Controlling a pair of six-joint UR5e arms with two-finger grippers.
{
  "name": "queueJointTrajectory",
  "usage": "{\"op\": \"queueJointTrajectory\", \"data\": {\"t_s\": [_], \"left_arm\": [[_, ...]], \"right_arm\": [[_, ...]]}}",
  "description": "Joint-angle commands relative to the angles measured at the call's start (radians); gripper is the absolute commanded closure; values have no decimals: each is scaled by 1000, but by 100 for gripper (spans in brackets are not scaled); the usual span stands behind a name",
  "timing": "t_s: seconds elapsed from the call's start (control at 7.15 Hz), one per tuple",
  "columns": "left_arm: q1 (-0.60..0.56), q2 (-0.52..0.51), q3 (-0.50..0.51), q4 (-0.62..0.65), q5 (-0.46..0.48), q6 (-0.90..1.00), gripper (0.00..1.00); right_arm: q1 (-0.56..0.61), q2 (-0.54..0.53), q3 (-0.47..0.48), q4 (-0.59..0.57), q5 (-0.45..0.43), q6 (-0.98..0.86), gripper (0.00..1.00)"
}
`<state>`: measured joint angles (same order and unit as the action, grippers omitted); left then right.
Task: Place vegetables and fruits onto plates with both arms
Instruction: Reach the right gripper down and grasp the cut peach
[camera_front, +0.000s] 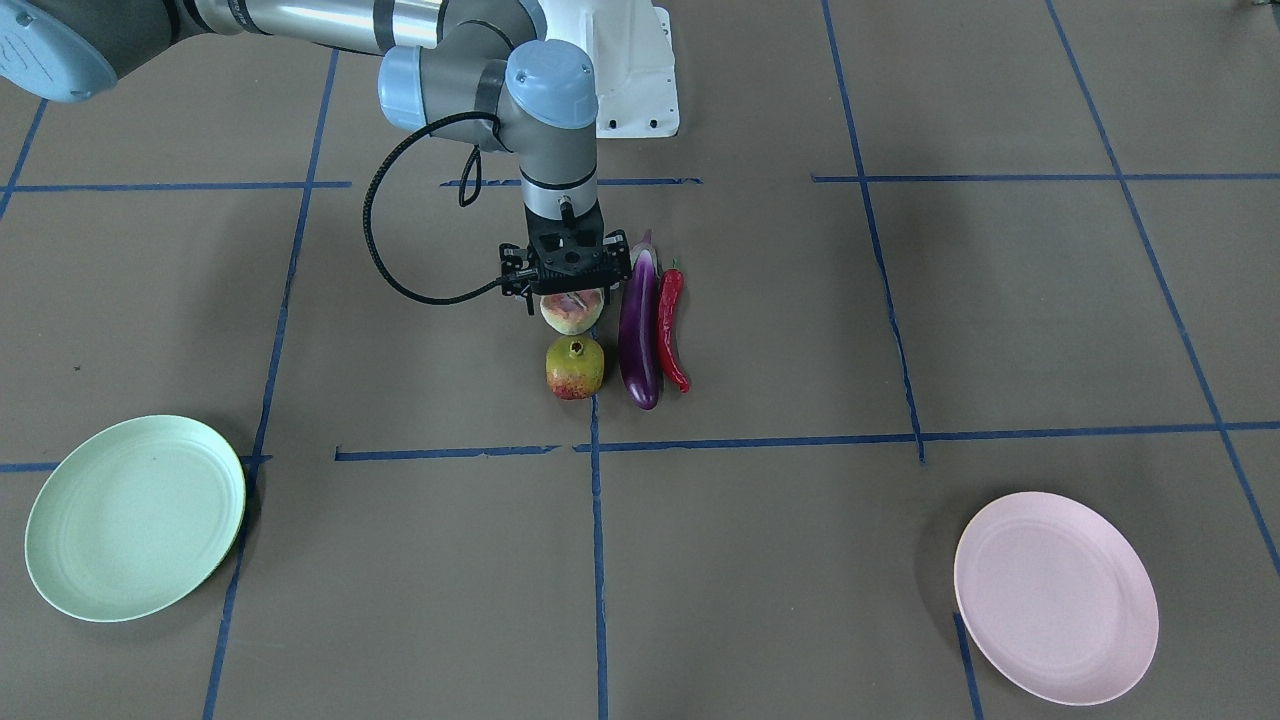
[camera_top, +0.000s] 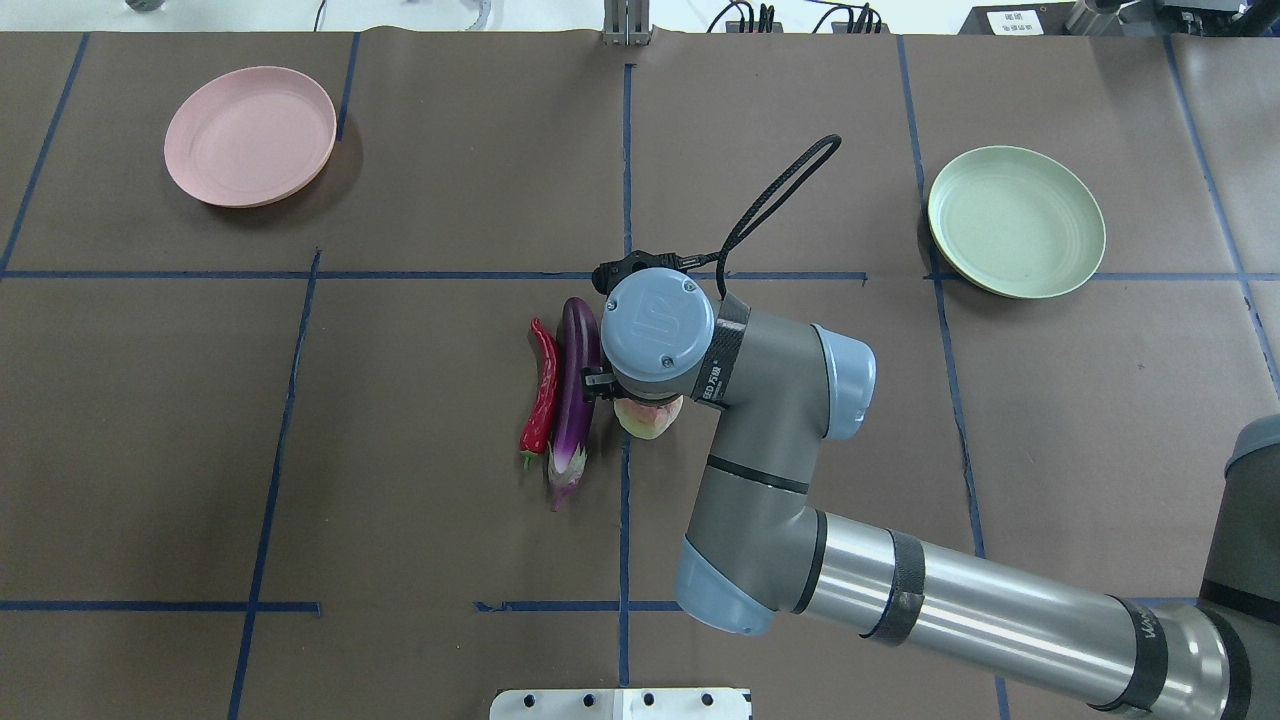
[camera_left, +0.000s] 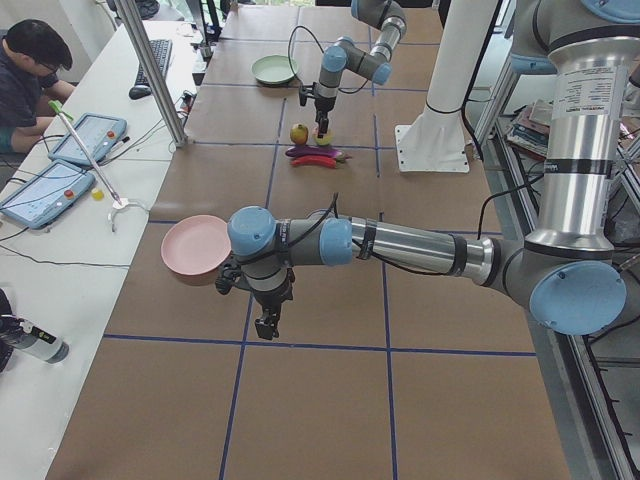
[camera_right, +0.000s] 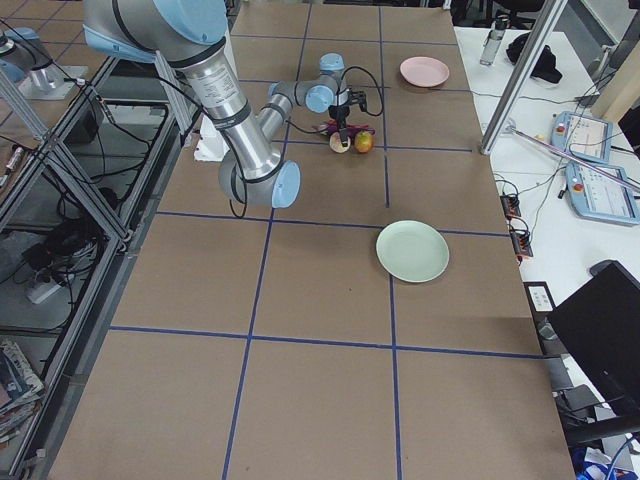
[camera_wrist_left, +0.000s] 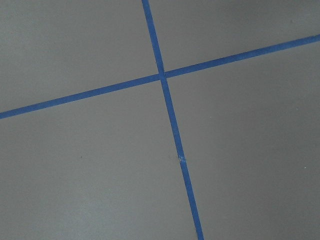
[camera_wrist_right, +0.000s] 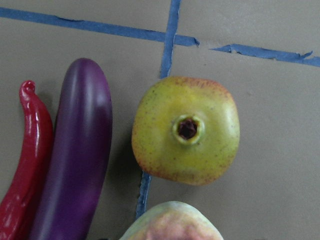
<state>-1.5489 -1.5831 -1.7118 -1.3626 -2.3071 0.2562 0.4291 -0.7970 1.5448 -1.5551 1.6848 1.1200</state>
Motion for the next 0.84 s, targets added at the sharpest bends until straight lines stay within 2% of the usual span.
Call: {"op": "queueJointTrajectory", "data": {"t_s": [0.0,0.14,0.28,0.42,0.56,0.7], "left_arm": [[3,0,6,-1,0,0,0],[4,0,6,0,0,0,0],[3,0,6,-1,0,0,0],[4,0,6,-1,0,0,0],[4,0,6,-1,0,0,0],[4,0,4,-1,0,0,0]], "right_arm": [[-6,4,-38,4,1,-2,1],[-10,1,-41,24,1,-3,2],[-13,1,-42,24,1,0,17],[-12,4,-38,24,12,0,75],[-6,2,-14,11,35,0,90],[34,-7,42,-15,92,-5,93]]}}
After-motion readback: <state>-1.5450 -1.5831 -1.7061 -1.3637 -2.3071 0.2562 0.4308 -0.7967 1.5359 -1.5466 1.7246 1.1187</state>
